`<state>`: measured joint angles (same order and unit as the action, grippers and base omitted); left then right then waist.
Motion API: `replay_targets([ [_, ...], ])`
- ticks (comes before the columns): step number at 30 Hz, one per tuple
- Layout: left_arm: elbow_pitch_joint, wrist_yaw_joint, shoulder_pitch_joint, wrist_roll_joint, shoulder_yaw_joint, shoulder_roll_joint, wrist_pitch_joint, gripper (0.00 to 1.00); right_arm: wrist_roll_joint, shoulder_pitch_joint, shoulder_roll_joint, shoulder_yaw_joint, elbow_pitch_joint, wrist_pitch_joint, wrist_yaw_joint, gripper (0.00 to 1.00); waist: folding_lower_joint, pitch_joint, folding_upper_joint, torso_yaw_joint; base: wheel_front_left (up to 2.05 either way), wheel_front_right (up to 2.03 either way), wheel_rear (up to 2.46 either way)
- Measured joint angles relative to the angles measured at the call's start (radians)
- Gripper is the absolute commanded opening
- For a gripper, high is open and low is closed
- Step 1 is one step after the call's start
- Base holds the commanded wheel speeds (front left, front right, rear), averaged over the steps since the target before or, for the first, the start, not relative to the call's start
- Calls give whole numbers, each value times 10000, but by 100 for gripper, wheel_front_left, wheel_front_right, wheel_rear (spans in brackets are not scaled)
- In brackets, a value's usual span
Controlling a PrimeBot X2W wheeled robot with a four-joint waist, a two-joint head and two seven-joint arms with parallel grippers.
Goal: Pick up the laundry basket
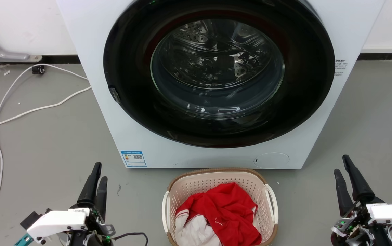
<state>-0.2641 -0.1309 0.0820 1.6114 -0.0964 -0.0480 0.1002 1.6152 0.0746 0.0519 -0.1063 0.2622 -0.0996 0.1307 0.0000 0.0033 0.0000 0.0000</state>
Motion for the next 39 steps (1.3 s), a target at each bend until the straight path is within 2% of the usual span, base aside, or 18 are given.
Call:
replay_targets([
  [5,190,2,3,-305,290,0,-268,100,-268,-35,-4,153,-184,253,0,100,0,3,0,0,0,0,0],
  [10,460,2,4,-1022,445,-2,-508,100,-1020,-164,-2,169,-385,497,0,100,0,3,0,-2,0,0,0],
  [39,1024,90,-29,-7269,1185,-4,-1639,100,-7820,-566,-10,276,-1802,1390,0,100,0,-40,0,-28,0,0,0],
])
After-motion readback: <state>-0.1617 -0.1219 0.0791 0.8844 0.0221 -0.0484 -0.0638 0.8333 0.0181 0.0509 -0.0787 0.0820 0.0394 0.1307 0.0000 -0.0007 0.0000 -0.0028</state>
